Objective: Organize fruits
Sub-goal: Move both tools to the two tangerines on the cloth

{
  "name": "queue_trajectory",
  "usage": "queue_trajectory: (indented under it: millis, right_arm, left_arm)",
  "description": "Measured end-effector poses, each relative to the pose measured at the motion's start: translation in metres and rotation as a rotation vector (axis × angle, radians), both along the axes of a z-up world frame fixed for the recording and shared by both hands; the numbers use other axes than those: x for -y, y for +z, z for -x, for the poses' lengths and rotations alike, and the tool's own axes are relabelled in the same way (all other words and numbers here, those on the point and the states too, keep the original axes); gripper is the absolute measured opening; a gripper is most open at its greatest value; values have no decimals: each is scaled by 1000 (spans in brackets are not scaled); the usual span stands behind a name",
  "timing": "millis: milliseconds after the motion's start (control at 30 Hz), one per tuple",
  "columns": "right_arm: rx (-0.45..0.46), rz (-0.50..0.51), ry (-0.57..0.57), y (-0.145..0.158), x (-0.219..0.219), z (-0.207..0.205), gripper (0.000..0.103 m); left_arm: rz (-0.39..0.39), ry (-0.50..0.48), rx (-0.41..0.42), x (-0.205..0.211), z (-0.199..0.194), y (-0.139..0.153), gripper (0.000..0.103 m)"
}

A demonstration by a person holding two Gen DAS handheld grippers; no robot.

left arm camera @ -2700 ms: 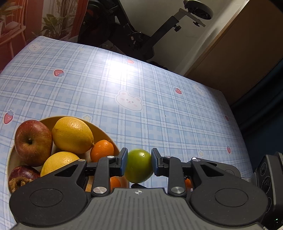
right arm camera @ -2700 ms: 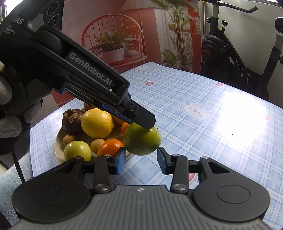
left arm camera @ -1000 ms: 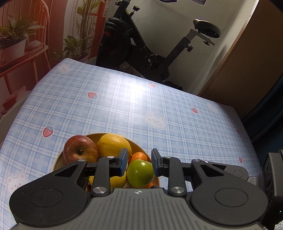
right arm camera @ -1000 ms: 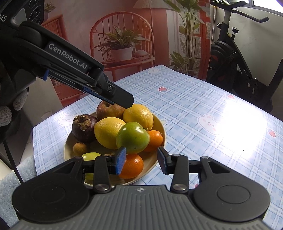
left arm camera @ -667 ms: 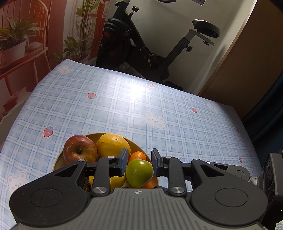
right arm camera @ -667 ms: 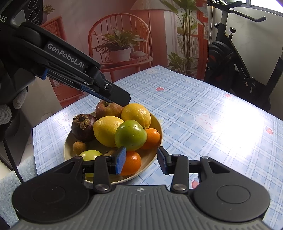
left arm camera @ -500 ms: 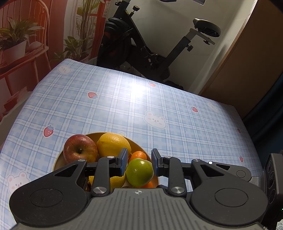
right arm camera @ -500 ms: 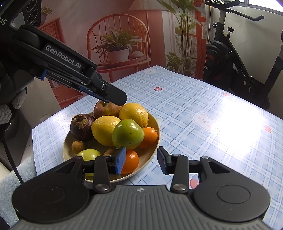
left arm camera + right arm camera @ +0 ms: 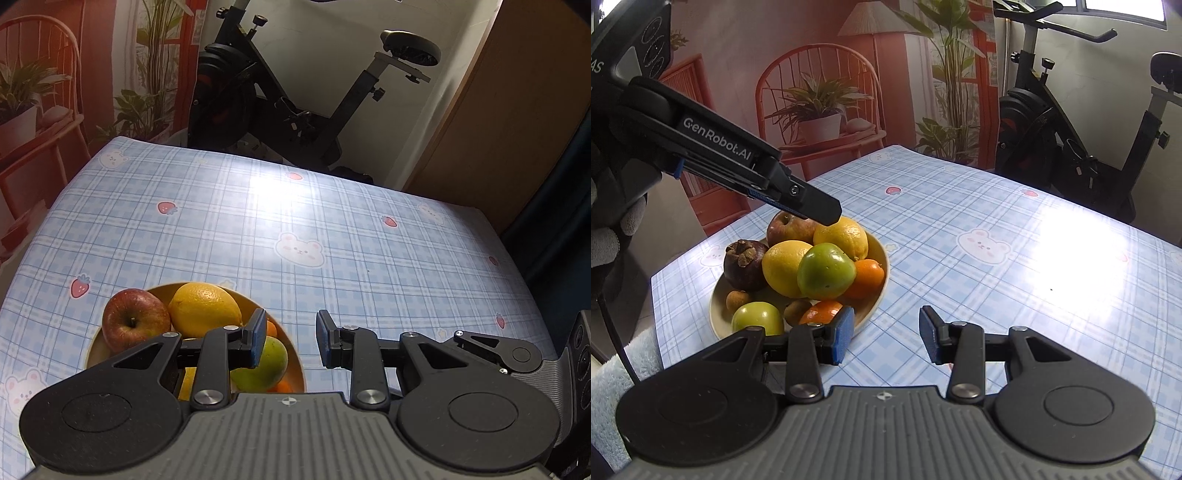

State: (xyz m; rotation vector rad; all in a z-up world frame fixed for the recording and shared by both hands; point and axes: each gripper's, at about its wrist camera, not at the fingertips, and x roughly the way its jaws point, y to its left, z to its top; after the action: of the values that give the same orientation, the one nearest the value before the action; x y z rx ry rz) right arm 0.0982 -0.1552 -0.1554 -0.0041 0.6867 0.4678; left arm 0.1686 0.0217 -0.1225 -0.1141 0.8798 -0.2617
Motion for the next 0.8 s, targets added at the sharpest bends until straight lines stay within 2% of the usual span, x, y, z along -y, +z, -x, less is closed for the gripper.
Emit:
queue_trajectory:
  millis: [200, 333, 567, 800]
  right_arm:
    - [-6, 1, -120, -2, 54, 31, 43]
    - [-18, 2, -178, -5, 79, 51, 43]
    - [-41, 22, -203, -15, 91, 69, 43]
    - [-66, 17, -186, -27, 90, 67, 43]
  left_arm:
    - [-9, -99, 50, 43, 10, -6, 31]
    - [5, -157, 41, 70, 15, -19, 31]
    - [22, -208, -11, 94, 17, -43, 31]
    - [24, -240, -56, 108, 13, -58, 31]
